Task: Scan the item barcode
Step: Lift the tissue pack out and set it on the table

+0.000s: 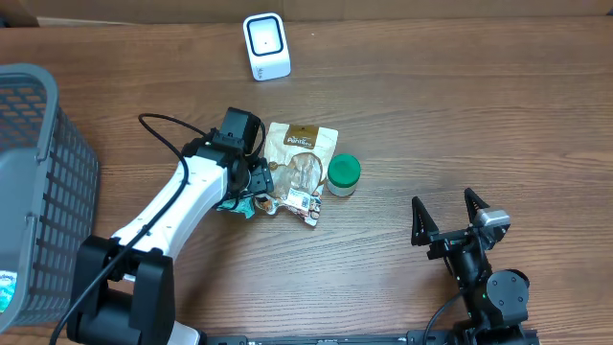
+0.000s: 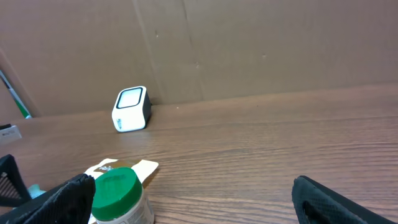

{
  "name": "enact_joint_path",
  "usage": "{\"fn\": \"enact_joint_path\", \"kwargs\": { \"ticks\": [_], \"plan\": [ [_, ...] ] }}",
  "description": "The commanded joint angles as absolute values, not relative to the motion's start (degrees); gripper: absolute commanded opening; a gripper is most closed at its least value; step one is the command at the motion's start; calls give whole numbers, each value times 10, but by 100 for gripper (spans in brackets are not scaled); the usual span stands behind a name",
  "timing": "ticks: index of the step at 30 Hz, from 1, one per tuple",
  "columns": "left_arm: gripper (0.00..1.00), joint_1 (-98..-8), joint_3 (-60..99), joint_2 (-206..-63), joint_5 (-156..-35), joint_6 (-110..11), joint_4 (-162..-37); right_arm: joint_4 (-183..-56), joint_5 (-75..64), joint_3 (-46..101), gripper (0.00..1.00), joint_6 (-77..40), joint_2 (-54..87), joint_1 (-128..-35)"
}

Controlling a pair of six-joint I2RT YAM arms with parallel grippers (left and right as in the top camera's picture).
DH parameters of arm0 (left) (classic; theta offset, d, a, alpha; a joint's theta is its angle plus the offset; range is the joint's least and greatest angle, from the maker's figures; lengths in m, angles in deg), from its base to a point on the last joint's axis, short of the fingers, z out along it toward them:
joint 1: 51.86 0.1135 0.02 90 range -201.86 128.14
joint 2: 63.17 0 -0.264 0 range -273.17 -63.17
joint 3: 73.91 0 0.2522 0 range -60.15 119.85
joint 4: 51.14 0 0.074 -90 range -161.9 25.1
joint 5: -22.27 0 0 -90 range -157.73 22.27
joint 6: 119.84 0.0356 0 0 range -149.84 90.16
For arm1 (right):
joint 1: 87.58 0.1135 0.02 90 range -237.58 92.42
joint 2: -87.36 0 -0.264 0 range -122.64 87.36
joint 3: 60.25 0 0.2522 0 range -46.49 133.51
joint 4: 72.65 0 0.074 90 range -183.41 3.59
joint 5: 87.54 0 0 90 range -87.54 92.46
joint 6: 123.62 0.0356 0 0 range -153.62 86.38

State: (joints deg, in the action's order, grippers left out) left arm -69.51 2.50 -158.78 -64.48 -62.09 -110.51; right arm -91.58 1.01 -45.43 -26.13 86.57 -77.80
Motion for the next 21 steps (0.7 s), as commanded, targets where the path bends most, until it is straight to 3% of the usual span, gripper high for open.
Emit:
{"fn": "enact_joint_path", "kwargs": {
  "ticks": [1,9,11,15,21],
  "plan": [
    [80,-697,109,-1576,-614,-592,-1149,-912,13,-460,100,-262,872,-778],
    [82,-657,371,-1548,-581,-527,-1329,-912,13,-460,100,-262,872,-778],
    [78,-636,436,-1546,-581,-527,-1366,-912,13,-460,100,-262,872,-778],
    [66,-578,543,-1545,-581,-525,-1436,-912,13,-460,100,-262,872,-778],
    [66,-440,639,-1537,-581,-530,-1516,-912,13,-460,100,-262,872,-778]
  ]
}}
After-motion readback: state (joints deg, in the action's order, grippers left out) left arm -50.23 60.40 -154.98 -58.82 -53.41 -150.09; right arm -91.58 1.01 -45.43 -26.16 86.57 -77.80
